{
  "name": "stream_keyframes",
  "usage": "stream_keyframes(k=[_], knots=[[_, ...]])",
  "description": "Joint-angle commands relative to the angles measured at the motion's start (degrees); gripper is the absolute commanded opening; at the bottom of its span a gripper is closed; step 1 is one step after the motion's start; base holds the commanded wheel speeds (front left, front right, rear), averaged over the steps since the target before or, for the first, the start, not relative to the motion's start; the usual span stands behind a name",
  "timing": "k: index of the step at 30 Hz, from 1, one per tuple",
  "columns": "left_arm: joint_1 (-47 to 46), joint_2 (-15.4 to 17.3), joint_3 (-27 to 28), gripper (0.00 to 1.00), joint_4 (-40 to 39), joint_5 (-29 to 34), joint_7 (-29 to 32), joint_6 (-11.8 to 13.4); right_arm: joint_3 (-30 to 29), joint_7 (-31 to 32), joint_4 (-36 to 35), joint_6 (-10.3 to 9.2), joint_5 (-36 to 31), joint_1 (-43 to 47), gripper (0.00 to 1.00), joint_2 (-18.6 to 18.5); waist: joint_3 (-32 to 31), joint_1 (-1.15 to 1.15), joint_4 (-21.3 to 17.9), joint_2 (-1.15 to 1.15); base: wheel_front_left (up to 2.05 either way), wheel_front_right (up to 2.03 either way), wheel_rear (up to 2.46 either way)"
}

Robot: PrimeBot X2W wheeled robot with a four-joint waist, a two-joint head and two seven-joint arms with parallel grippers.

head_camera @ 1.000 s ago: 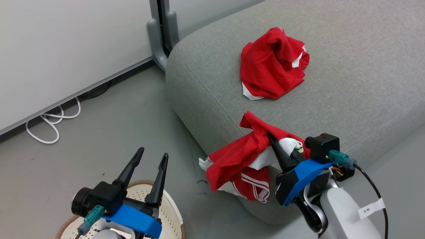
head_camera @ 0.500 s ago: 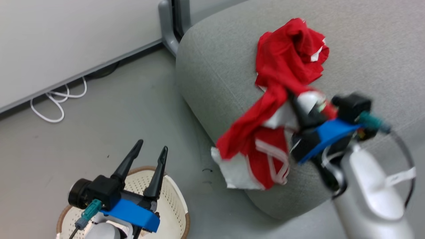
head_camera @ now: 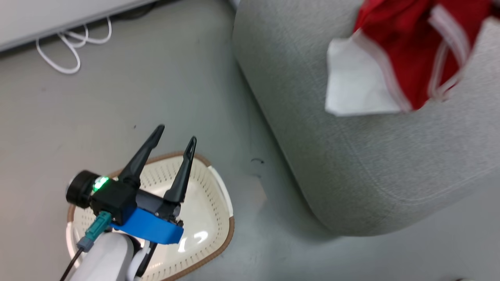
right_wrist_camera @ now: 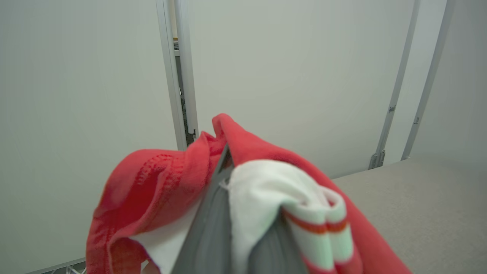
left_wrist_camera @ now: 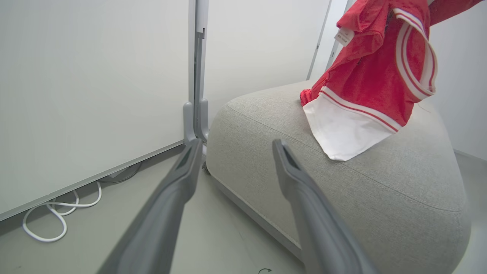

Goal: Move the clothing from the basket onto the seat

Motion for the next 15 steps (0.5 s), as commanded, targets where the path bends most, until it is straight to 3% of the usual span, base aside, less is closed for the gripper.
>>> stream_keyframes(k=[1, 9, 15], knots=[[-1.9, 0.7, 0.2, 1.0, -1.0, 0.6, -0.2, 0.0, -2.1, 0.3, 0.6, 0.03, -0.8, -2.9, 0.0, -1.3, 4.8, -0.01, 3.2, 0.0, 0.0, 0.0, 0.0], [-6.2, 2.4, 1.1, 1.0, -7.1, 2.4, -0.1, 0.1, -10.4, -0.1, 3.1, 0.03, -6.2, -9.3, 0.0, -6.8, 14.6, -0.01, 6.8, 0.0, 0.0, 0.0, 0.0], [-8.2, 3.6, 2.1, 1.0, -10.1, 2.9, -0.1, 0.4, -14.3, -3.0, 10.9, 0.03, -7.9, -7.6, 0.0, -6.6, 19.6, -0.01, 7.8, 0.0, 0.0, 0.0, 0.0]])
